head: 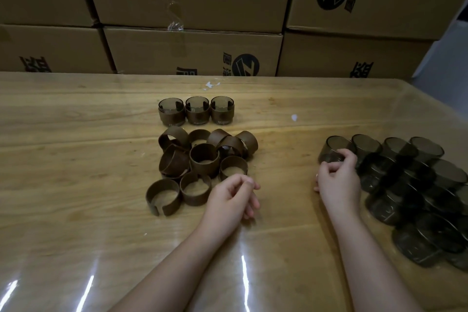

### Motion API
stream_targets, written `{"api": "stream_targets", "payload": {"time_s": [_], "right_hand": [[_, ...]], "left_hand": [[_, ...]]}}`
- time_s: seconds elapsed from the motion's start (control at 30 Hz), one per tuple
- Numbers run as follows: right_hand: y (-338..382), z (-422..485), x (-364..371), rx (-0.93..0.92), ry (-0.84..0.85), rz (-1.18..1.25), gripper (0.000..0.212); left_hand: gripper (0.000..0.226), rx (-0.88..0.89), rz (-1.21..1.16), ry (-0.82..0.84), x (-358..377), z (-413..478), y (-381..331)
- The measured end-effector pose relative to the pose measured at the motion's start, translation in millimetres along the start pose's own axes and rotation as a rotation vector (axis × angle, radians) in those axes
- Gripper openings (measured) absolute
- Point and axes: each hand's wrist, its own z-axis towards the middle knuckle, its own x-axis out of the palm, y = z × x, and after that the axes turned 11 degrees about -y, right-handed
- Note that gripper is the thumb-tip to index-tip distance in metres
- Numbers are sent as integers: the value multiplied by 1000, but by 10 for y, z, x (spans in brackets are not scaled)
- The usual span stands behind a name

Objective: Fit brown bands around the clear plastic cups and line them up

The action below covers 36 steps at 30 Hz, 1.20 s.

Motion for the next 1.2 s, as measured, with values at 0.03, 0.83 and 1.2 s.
{"api": "stream_targets", "payload": {"time_s": [0.03,0.83,1.2], "right_hand": [[-18,25,3,-30,-16,-59,44],[660,-771,-30,49,551,895,22],[627,-692,-37,-133,523,804,25]], "left_hand": [[22,3,-7,5,0,2,-7],[66,83,-313,-45,-34,91,43],[54,-20,-372,-58,-46,128,32]]}}
